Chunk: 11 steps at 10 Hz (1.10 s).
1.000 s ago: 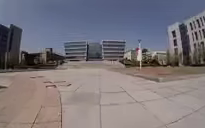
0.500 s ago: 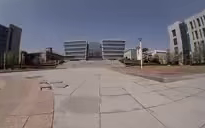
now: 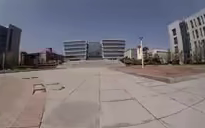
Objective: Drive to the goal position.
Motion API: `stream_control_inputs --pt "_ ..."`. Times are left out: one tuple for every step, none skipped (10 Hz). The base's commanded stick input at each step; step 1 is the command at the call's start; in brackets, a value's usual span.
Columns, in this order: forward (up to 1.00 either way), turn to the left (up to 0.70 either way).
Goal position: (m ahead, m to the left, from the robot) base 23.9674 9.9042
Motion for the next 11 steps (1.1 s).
stream_control_inputs --pt "0.7 0.1" --pt "0.7 0.02" --pt "0.7 0.0" --pt "0.7 0.0" --pt "0.7 0.0" --pt "0.7 0.0" --pt "0.7 0.0" --pt "0.7 0.0" --pt "0.7 0.0" --pt "0.7 0.0" --pt "0.7 0.0"
